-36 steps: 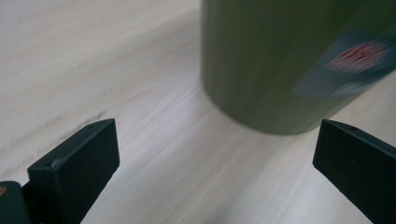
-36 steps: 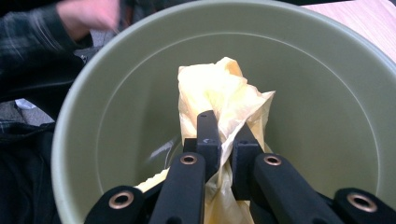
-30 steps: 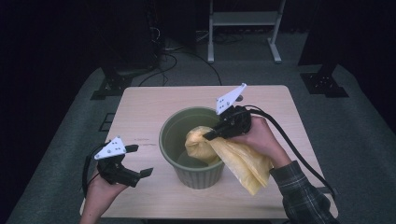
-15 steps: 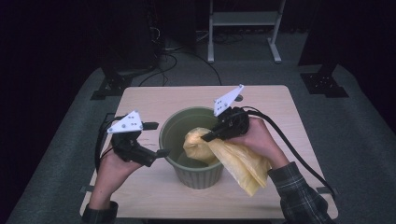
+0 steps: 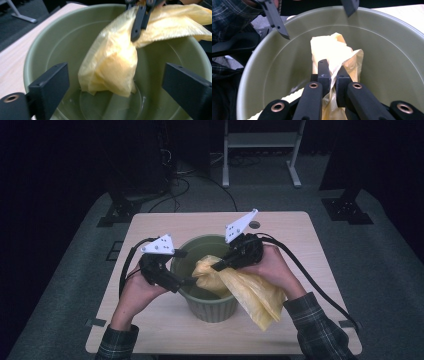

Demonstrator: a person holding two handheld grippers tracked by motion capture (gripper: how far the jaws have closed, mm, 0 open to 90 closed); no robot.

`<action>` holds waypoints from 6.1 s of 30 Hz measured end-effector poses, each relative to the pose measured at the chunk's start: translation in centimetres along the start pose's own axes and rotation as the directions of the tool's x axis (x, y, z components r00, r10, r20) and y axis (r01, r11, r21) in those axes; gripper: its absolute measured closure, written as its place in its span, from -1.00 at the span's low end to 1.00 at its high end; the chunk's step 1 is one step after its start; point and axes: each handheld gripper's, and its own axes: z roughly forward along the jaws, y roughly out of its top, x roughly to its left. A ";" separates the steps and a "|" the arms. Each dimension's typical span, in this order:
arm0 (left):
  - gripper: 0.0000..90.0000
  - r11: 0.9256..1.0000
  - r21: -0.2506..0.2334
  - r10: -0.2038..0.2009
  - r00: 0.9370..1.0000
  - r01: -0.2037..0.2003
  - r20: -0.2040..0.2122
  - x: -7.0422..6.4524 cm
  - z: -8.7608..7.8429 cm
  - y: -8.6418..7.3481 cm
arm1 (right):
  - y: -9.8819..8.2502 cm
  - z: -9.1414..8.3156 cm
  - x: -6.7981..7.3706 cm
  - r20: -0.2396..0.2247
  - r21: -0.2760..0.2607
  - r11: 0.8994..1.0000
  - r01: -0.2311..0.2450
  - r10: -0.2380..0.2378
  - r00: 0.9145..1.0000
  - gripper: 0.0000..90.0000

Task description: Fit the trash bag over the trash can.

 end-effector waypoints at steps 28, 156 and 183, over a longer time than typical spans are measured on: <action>0.88 0.999 0.018 -0.026 0.997 0.028 -0.066 0.7 -1.7 -1.0 | 0.0 -2.0 0.3 0.013 -0.047 0.998 -0.048 0.049 0.999 -0.14; 1.00 0.995 -0.073 -0.070 0.995 0.065 -0.073 1.4 1.1 2.6 | -2.5 -6.4 -0.4 0.178 -0.197 0.980 -0.041 0.076 0.981 0.40; 0.99 0.983 -0.142 -0.128 0.989 0.117 -0.072 1.5 -1.6 0.2 | -4.3 -5.8 -0.2 0.169 -0.205 0.977 -0.056 0.091 0.981 -0.05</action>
